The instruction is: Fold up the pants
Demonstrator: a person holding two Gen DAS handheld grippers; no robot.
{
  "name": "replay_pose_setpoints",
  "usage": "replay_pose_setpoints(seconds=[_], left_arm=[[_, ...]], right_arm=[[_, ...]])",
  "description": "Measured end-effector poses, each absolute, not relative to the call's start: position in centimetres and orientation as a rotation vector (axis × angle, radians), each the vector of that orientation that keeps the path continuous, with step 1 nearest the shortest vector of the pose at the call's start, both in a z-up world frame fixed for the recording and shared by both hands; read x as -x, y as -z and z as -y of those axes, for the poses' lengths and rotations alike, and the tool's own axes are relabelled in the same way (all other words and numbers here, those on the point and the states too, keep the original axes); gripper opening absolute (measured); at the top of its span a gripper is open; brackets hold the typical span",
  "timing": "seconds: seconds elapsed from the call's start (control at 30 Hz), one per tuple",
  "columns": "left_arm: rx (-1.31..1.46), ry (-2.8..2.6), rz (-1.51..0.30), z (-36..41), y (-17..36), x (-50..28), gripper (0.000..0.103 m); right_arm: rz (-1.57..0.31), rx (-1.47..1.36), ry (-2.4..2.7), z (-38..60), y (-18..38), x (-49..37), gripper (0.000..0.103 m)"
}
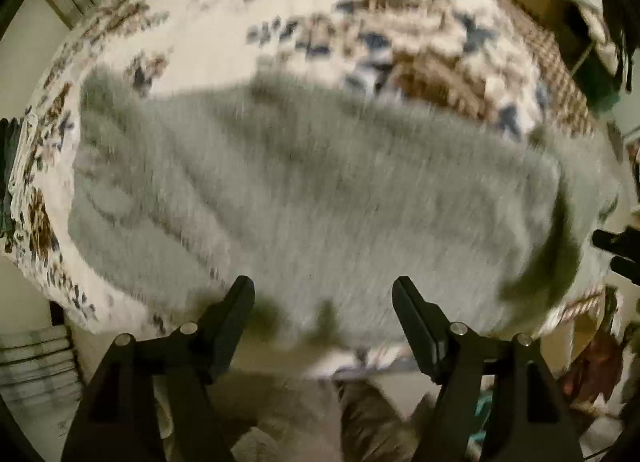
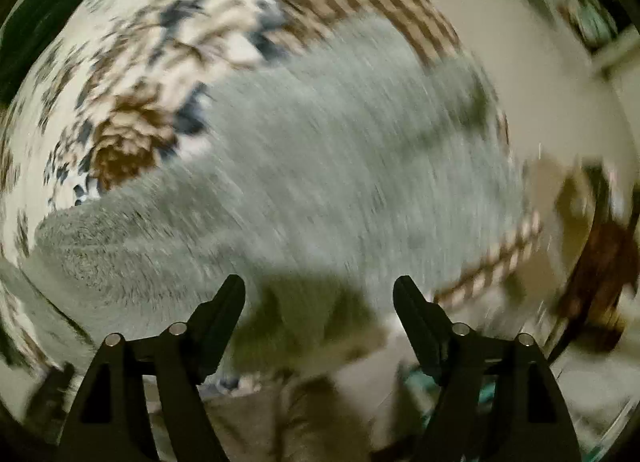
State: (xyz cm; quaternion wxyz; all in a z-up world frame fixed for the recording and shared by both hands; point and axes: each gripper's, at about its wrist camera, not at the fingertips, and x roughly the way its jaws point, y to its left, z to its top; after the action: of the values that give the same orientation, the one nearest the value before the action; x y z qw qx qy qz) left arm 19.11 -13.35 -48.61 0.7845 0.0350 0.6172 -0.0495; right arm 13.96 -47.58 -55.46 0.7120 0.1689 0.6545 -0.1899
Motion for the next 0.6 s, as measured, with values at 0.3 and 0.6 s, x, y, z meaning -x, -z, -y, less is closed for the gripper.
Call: replay_pose_setpoints(seconds=[0.3, 0.6], left_arm=[[-0.115, 0.145, -1.247, 19.9, 48.3, -22.3, 0.07], [-0.182, 0.233, -1.277, 23.9, 49.3, -20.6, 0.07]], right_arm=[[-1.421, -0.092, 0.363, 44.1, 59.3, -26.7, 0.08], [-1.233, -0.367, 0.711, 55.2, 55.0, -18.4, 0.011]])
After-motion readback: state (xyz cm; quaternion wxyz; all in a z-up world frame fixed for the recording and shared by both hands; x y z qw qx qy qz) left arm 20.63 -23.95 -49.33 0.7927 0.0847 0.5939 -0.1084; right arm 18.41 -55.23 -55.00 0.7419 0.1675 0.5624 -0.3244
